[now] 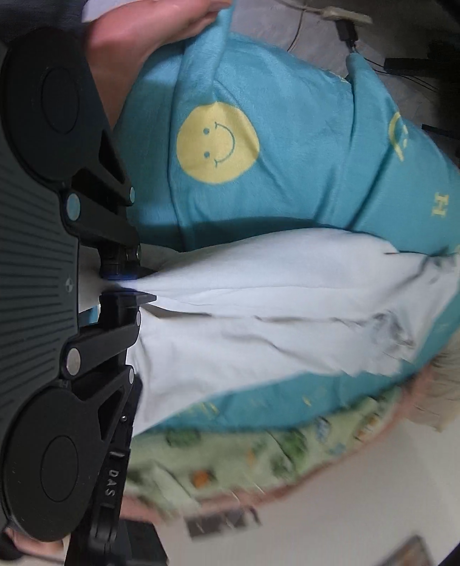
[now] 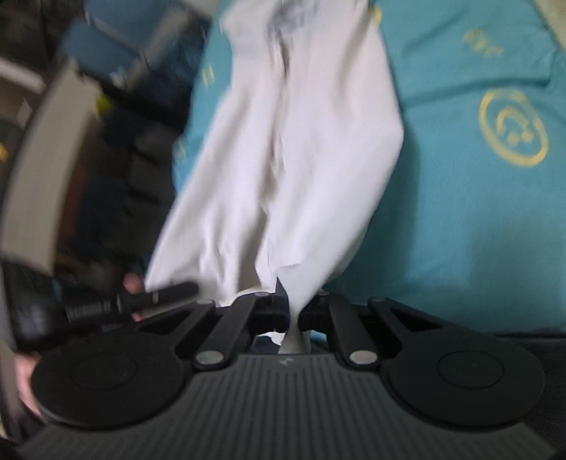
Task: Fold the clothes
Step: 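Lift the hem with both tools and fold it toward the collar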
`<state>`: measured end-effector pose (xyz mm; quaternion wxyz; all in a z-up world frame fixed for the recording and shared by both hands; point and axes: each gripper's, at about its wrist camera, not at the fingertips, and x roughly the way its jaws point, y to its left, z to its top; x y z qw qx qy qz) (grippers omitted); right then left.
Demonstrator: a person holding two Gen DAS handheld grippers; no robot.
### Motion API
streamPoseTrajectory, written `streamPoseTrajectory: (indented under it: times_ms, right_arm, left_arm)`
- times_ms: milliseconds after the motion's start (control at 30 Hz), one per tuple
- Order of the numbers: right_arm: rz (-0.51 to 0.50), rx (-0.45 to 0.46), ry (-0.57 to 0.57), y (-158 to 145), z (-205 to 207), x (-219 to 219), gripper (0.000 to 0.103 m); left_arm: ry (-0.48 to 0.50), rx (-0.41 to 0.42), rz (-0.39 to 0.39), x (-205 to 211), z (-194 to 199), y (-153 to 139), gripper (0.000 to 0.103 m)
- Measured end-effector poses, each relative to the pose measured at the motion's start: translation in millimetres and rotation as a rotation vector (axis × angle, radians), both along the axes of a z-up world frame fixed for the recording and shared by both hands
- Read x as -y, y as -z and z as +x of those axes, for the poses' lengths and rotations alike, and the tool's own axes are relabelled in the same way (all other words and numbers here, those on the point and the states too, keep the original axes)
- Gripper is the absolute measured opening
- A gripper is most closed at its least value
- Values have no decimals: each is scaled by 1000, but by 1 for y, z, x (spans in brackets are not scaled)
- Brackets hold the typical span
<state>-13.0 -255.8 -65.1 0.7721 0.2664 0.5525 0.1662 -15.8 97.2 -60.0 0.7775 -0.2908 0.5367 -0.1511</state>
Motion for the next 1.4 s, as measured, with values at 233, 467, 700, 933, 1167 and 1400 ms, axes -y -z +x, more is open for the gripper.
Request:
streamPoseTrajectory:
  times_ms: [233,467,700,933,1167,1400]
  right_arm:
    - [87,184,120,-70,-23,39,5]
    - [85,262,149,-85,-67,32,5]
    - [117,281,209,-77,-132,50,5]
    - [147,309,255,-82,-154,61,5]
    - [111,348,297,-86,-99,56,5]
    - [-2,399,310,-84,-6,45,5]
  left_arm:
    - [-192,104,-165,-28,-17,-48,5]
    - [-193,154,-177,-24,-66,-79,5]
    - [-194,118,-185,-33,-125,-75,5]
    - [-192,142,-177,-25,-145,-78,5]
    - [-233,160,-92,-22,-78,-84,5]
    - [-260,285,51,-6,13,-100,5]
